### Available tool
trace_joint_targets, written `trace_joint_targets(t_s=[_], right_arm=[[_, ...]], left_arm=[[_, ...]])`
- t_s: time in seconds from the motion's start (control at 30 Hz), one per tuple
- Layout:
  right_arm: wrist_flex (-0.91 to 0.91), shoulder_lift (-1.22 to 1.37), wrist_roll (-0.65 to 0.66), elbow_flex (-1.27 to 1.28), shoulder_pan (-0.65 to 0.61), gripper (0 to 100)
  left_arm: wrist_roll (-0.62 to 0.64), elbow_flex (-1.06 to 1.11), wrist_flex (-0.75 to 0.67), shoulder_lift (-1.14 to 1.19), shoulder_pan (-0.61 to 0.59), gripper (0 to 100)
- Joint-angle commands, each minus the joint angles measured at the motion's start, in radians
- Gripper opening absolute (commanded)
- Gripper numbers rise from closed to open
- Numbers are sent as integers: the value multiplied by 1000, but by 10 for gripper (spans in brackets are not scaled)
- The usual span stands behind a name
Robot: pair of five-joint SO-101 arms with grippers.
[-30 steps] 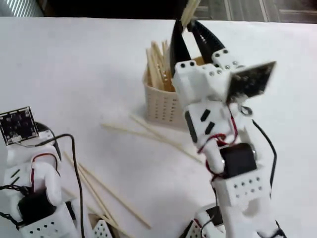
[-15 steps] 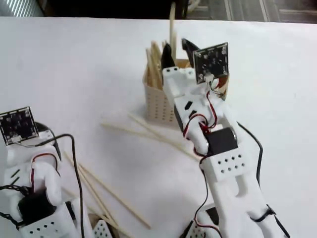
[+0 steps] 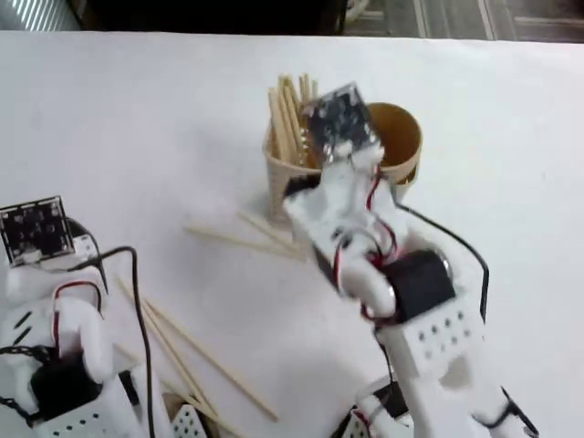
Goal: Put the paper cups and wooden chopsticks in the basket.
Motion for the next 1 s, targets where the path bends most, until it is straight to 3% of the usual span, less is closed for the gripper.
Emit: trace_joint_targets(t_s=[0.0,0.13,0.4,0.57,0.8,0.97], right_arm=[[45,-96,8,54,-65,18],[44,-160,9,186,-97,18],[-74,-177,84,488,-193,18],[-154,-177,77,615,-236,18],[-266,-177,75,743,-231,18],[-275,-177,75,761,-231,18]], left_arm=[[-15,-121,63,-1,1,137],[-66,-232,135,61,1,139],[-126,-531,322,417,1,148],[-144,-663,496,568,1,234],[-150,-618,672,688,1,240],[-152,-433,577,765,1,241]])
